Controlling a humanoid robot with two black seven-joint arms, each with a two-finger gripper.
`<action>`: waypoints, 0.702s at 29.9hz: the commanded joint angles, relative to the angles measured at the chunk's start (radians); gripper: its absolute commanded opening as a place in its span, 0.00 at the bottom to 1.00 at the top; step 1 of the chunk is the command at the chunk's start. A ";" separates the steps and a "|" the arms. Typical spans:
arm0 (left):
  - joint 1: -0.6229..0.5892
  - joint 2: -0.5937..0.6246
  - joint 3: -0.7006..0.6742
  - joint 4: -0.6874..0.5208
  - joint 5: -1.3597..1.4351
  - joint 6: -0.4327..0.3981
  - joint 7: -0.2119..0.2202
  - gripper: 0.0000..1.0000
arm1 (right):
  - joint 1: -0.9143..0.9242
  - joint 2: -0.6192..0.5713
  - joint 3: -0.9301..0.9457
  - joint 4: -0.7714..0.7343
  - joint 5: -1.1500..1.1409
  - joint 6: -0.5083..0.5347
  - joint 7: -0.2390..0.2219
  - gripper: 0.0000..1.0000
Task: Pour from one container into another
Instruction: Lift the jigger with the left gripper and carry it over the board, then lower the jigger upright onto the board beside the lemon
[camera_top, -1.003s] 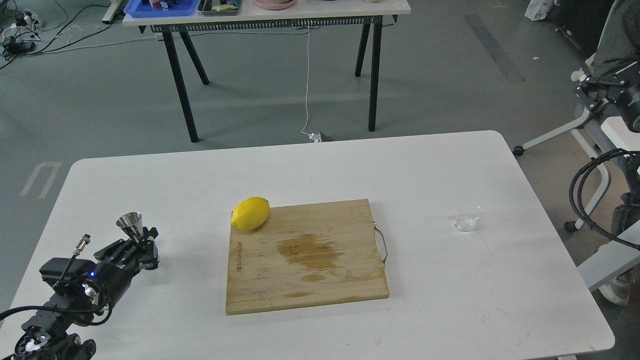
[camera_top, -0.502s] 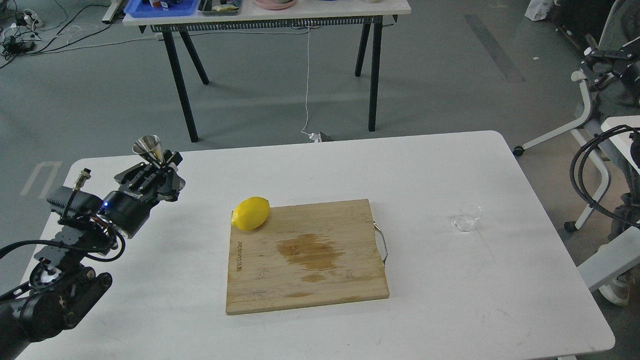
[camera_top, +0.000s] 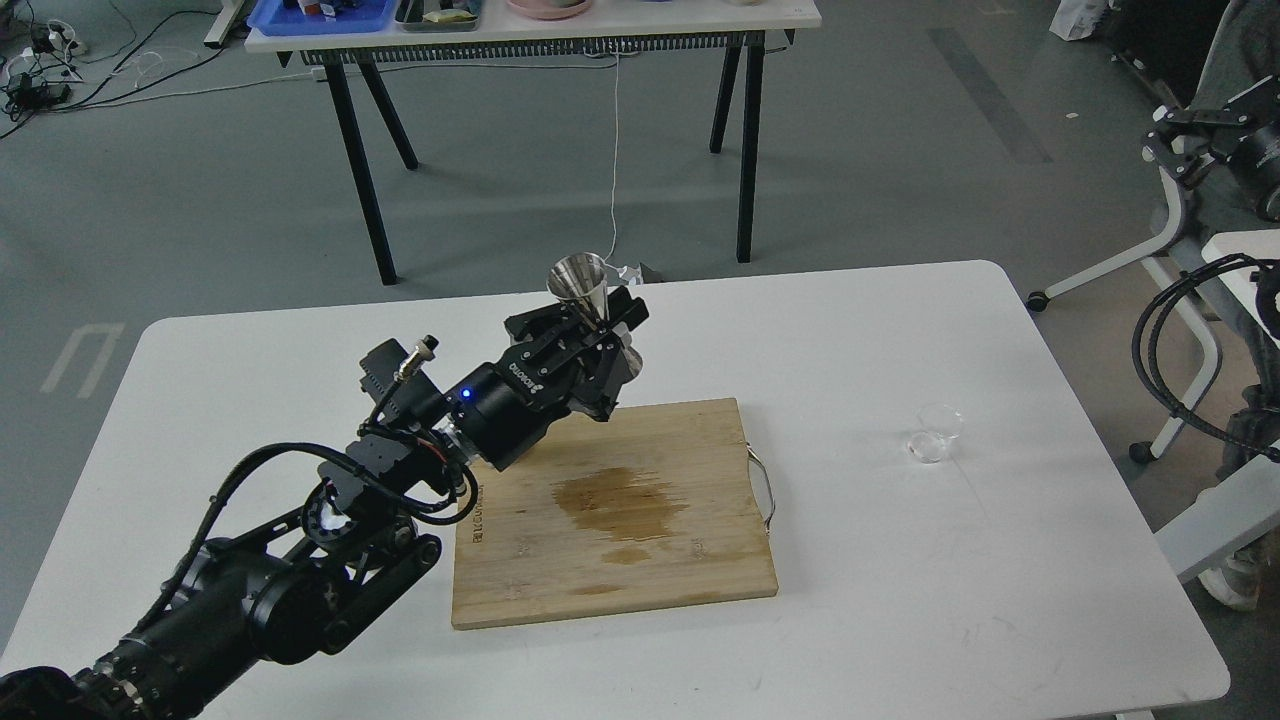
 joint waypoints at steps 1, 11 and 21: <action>0.003 -0.067 0.034 0.091 0.039 0.000 0.000 0.05 | -0.002 0.003 0.003 0.001 0.000 0.000 0.000 0.99; 0.013 -0.079 0.085 0.321 0.059 0.000 0.000 0.07 | -0.003 0.003 0.008 0.001 0.002 0.000 0.002 0.99; 0.033 -0.079 0.092 0.397 0.054 0.000 0.000 0.07 | 0.000 0.003 0.008 0.002 0.002 0.000 0.000 0.99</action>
